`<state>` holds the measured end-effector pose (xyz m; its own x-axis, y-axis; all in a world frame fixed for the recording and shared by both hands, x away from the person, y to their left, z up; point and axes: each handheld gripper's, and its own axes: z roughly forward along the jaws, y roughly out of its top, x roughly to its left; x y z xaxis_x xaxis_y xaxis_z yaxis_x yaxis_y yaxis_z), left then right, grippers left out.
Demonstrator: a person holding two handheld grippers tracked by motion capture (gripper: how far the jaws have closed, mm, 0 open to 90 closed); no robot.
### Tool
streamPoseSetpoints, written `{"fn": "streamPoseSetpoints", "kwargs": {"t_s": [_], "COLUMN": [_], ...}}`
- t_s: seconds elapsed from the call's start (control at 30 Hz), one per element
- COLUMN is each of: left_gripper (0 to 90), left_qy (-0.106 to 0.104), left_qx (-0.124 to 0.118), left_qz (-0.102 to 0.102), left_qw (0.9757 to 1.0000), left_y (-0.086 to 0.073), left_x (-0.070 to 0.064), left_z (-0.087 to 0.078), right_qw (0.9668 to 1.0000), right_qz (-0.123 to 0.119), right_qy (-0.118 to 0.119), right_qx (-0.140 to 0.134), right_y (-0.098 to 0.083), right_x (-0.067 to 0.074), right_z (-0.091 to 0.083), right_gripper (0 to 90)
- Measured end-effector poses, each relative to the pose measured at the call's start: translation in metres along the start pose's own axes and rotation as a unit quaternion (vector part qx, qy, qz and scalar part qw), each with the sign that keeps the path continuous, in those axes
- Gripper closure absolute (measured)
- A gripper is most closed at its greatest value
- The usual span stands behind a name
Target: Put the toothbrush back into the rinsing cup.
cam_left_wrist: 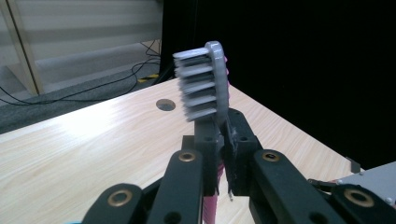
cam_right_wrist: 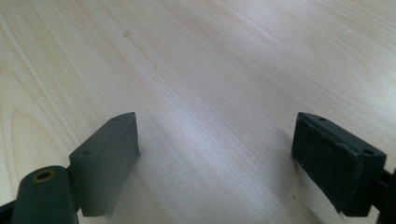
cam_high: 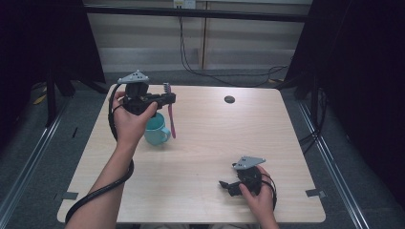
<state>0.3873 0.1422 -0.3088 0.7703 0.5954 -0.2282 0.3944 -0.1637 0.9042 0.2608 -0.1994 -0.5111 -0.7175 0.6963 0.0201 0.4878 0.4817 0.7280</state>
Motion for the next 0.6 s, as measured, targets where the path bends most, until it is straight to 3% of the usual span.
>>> {"fn": "streamPoseSetpoints", "kwargs": {"t_s": [0.6], "left_gripper": [85.5], "left_qy": [0.016], "left_qx": [-0.007], "left_qz": [-0.008], "left_qw": [0.9998], "left_y": [0.006], "left_x": [0.015], "left_z": [0.001], "right_qw": [1.0000], "right_qz": [0.001], "right_qy": [-0.001], "right_qx": [-0.001], "right_y": [0.000], "right_x": [0.000], "right_z": [0.000], "right_gripper": [14.5]}}
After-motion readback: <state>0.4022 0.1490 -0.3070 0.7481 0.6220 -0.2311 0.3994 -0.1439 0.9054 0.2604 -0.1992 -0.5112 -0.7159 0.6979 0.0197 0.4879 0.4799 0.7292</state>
